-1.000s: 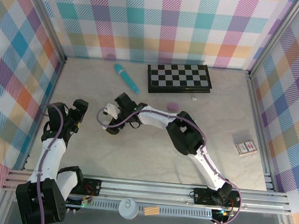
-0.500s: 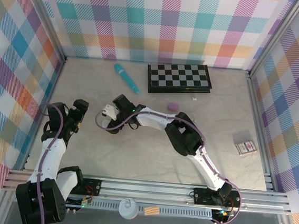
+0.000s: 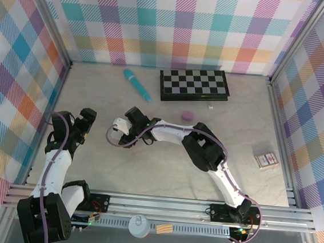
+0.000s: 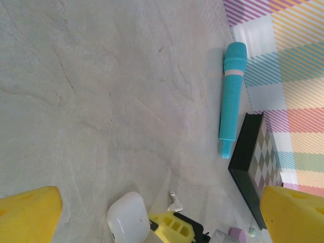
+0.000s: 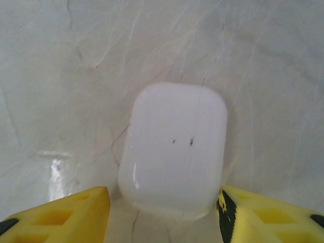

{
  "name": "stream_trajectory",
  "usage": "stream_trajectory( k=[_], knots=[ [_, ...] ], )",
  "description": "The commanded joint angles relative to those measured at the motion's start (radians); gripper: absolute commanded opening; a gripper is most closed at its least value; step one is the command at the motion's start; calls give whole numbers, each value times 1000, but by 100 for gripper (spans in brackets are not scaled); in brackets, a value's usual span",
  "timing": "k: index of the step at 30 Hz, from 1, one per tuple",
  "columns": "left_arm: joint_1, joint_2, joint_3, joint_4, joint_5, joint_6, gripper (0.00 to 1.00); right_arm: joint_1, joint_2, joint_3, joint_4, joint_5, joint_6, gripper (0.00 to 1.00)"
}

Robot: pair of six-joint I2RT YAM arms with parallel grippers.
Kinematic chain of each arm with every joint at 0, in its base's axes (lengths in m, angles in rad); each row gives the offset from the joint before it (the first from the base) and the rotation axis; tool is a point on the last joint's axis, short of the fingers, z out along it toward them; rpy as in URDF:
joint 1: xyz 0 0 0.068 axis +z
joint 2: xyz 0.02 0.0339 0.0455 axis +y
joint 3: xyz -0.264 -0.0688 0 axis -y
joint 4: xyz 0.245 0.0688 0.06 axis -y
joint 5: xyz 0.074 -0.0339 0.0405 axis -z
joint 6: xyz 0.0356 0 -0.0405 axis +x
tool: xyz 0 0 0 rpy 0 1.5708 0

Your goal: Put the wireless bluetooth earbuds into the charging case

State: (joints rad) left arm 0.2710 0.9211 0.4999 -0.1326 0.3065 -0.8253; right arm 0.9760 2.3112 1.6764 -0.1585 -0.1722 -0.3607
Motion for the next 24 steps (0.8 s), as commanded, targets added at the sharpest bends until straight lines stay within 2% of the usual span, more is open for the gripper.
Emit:
stream_trajectory(
  k=[1,5,9,12,20,24],
  knots=[
    [13,-3,14,-37,20,48,100,9,-68,-40,7,-15,-16,58],
    [13,-5,11,-44,17,59,100,6,-64,-32,-12,-22,-10,61],
    [14,-6,2,-38,15,59,100,6,-10,41,-52,-42,25,73],
    [13,-6,2,-38,19,61,100,6,24,74,-59,-40,40,76],
    [13,-5,-1,-36,20,64,100,6,107,161,-95,-52,54,73],
    [13,-5,-7,-32,20,64,100,6,122,170,-91,-56,55,66]
  ],
)
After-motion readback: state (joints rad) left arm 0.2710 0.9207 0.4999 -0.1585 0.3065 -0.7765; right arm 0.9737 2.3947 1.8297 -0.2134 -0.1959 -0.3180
